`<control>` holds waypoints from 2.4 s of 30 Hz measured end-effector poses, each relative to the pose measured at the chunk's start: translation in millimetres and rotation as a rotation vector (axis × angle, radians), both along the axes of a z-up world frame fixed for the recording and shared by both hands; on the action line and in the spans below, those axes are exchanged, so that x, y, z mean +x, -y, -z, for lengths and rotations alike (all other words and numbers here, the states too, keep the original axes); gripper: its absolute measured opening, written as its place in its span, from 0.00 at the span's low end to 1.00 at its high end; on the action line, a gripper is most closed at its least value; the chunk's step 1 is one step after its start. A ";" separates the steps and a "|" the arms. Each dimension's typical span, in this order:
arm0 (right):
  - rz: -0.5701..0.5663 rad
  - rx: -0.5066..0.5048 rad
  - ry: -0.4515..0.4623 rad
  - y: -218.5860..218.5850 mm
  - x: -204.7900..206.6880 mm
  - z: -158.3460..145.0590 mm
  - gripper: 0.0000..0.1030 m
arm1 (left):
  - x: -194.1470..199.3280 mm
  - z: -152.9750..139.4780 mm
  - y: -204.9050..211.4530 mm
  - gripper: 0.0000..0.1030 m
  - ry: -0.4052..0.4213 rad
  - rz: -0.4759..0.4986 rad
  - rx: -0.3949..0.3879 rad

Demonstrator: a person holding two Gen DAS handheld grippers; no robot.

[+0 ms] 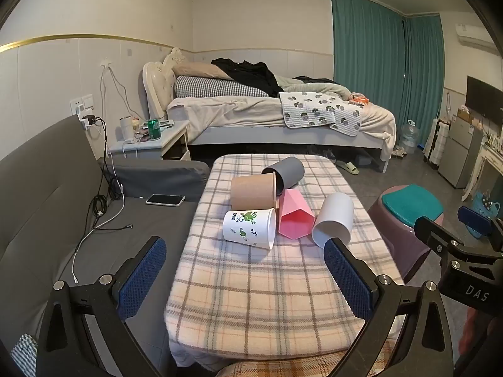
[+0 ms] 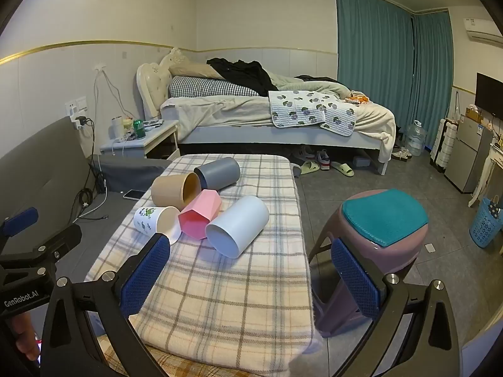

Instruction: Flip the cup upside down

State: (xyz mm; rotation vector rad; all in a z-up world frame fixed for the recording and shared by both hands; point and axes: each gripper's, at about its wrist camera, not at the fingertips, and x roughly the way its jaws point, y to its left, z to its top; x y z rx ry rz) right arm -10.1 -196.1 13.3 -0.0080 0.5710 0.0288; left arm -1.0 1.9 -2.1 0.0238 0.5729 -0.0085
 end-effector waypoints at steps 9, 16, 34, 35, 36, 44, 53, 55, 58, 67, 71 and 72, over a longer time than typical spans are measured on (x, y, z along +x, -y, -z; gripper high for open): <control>0.003 0.003 0.000 -0.2 0.0 1.3 1.00 | -0.1 0.1 0.0 1.00 -0.001 -0.002 0.000; -0.001 0.006 -0.001 -0.1 -0.1 1.8 1.00 | 0.1 -0.1 0.1 1.00 -0.001 -0.001 0.000; -0.008 0.004 -0.010 0.2 3.5 -0.2 1.00 | 0.2 -0.1 -1.3 1.00 -0.005 -0.008 -0.004; -0.014 -0.001 -0.013 -1.4 2.1 0.6 1.00 | 1.4 -3.1 -1.6 1.00 -0.006 -0.009 -0.005; -0.020 -0.007 -0.015 -1.9 2.0 -0.1 1.00 | 1.9 -3.7 -3.5 1.00 -0.013 -0.015 -0.010; -0.196 -0.102 -0.090 -23.1 41.9 -14.8 1.00 | 34.8 3.6 -36.1 1.00 -0.078 -0.106 -0.041; -0.505 -0.329 -0.183 -91.6 153.5 -30.5 1.00 | 102.2 12.4 -86.9 1.00 -0.133 -0.251 -0.022; -0.567 -0.359 -0.241 -108.6 183.7 -21.7 1.00 | 119.1 19.8 -97.5 1.00 -0.145 -0.291 -0.023; -0.679 -0.427 -0.350 -140.6 233.1 4.7 1.00 | 138.9 33.2 -110.6 1.00 -0.169 -0.332 -0.044; -0.795 -0.509 -0.587 -188.2 327.0 95.7 0.99 | 180.4 81.4 -137.2 1.00 -0.250 -0.373 -0.055; -0.830 -0.527 -0.664 -199.6 342.0 129.1 0.99 | 190.2 98.6 -138.3 1.00 -0.276 -0.370 -0.051; -0.831 -0.533 -0.668 -202.2 343.5 134.7 0.99 | 191.1 101.3 -138.0 1.00 -0.282 -0.368 -0.052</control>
